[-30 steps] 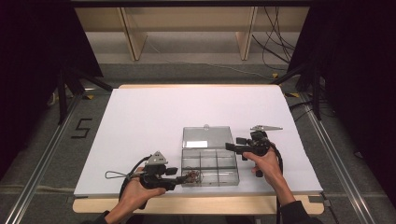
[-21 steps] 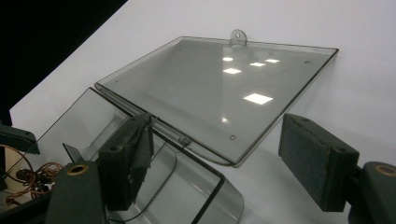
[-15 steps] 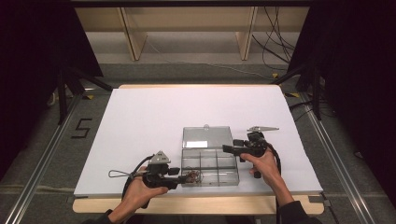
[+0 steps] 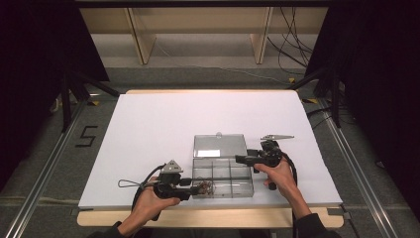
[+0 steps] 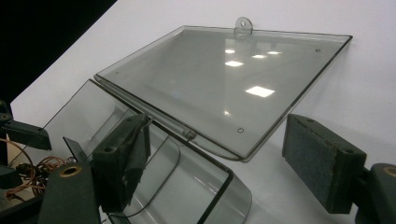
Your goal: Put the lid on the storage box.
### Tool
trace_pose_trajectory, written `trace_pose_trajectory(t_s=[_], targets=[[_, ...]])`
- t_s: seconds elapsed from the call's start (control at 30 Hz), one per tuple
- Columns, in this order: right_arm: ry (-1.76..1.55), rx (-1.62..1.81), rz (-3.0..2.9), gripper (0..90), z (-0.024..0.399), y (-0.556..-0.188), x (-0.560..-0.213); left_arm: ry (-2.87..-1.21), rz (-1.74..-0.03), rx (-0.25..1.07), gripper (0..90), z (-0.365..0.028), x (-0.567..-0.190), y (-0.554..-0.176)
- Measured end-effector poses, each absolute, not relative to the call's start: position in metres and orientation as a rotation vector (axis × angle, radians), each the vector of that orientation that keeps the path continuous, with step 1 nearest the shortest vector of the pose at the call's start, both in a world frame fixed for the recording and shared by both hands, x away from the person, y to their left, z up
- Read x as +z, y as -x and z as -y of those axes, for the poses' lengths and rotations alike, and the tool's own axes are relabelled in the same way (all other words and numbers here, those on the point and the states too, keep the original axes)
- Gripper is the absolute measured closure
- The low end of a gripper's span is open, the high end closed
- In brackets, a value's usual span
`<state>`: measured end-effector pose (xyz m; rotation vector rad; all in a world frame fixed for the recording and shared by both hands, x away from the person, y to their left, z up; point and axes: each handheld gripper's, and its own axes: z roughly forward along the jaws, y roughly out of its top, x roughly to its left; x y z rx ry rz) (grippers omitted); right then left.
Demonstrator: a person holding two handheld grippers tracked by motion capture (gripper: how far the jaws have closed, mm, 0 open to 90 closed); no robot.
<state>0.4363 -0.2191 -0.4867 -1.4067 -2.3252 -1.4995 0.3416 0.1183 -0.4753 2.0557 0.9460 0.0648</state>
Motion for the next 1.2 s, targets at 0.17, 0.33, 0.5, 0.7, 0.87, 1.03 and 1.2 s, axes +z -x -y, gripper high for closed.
trace_pose_trajectory(t_s=[0.17, 0.33, 0.5, 0.7, 0.87, 1.03, 1.2], targets=[[1.392, -1.493, 2.348, 24.6, 0.2189, -0.4400, -0.4902, -2.047, -0.965, 0.063, 51.6, -0.1167, -0.4766, -0.3419], [1.379, -1.487, 2.346, 24.9, 0.2172, -0.4405, -0.4911, -2.056, -0.947, 0.074, 51.4, -0.1164, -0.4763, -0.3425], [1.379, -1.488, 2.346, 24.7, 0.2161, -0.4406, -0.4911, -2.067, -0.942, 0.081, 51.4, -0.1165, -0.4759, -0.3426], [1.378, -1.499, 2.348, 24.4, 0.2164, -0.4426, -0.4930, -2.097, -0.934, 0.101, 51.3, -0.1154, -0.4747, -0.3416], [1.381, -1.497, 2.327, 24.0, 0.2152, -0.4411, -0.4920, -2.106, -0.943, 0.118, 51.2, -0.1133, -0.4741, -0.3407], [1.393, -1.512, 2.303, 24.0, 0.2158, -0.4409, -0.4907, -2.109, -0.945, 0.134, 51.2, -0.1114, -0.4736, -0.3402], [1.371, -1.556, 2.300, 24.6, 0.2185, -0.4433, -0.4913, -2.127, -0.933, 0.145, 51.2, -0.1115, -0.4728, -0.3404]])
